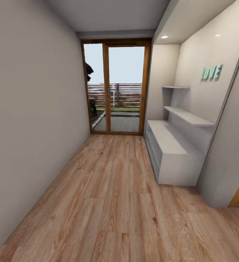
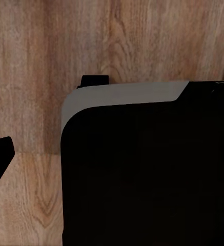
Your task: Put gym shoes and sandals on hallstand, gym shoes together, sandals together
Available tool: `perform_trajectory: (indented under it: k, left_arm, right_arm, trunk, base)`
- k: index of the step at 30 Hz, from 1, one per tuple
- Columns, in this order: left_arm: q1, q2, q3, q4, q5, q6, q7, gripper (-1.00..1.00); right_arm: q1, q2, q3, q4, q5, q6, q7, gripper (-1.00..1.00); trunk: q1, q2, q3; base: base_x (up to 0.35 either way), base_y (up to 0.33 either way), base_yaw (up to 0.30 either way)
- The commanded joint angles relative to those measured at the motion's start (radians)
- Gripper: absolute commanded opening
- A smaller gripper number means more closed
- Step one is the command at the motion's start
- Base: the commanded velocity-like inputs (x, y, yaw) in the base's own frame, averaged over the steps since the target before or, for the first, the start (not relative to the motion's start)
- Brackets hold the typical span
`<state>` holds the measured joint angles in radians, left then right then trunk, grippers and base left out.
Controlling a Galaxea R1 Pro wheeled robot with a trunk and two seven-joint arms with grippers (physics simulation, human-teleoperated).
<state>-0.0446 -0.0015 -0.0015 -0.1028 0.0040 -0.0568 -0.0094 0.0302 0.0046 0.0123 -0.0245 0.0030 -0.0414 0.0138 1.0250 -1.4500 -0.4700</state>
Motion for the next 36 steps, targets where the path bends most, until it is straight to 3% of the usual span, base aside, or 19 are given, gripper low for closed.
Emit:
perform_trajectory:
  k: [1, 21, 31, 36]
  left_arm:
    - [0.000, 0.000, 0.000, 0.000, 0.000, 0.000, 0.000, 1.00]
    - [0.000, 0.000, 0.000, 0.000, -0.001, 0.000, 0.000, 1.00]
    - [-0.007, 0.000, -0.001, -0.025, -0.006, 0.000, 0.000, 1.00]
    - [-0.053, 0.001, -0.001, -0.339, -0.007, 0.003, 0.000, 1.00]
  right_arm:
    - [0.000, 0.000, 0.000, 0.000, 0.000, 0.000, 0.000, 1.00]
    - [0.000, 0.000, -0.003, 0.000, -0.001, 0.001, 0.000, 1.00]
    - [0.000, -0.001, -0.003, 0.000, -0.002, 0.002, -0.001, 1.00]
    - [0.000, -0.001, -0.003, 0.000, -0.002, 0.002, 0.000, 1.00]
  trunk:
    - [0.000, 0.000, 0.000]
    - [0.000, 0.000, 0.000]
    - [0.000, 0.000, 0.000]
    - [0.000, 0.000, 0.000]
  base:
    - [0.061, 0.027, 0.000]
    - [0.054, 0.120, -0.004]
    - [0.000, 0.001, -0.209]
    - [0.000, 0.000, -0.026]
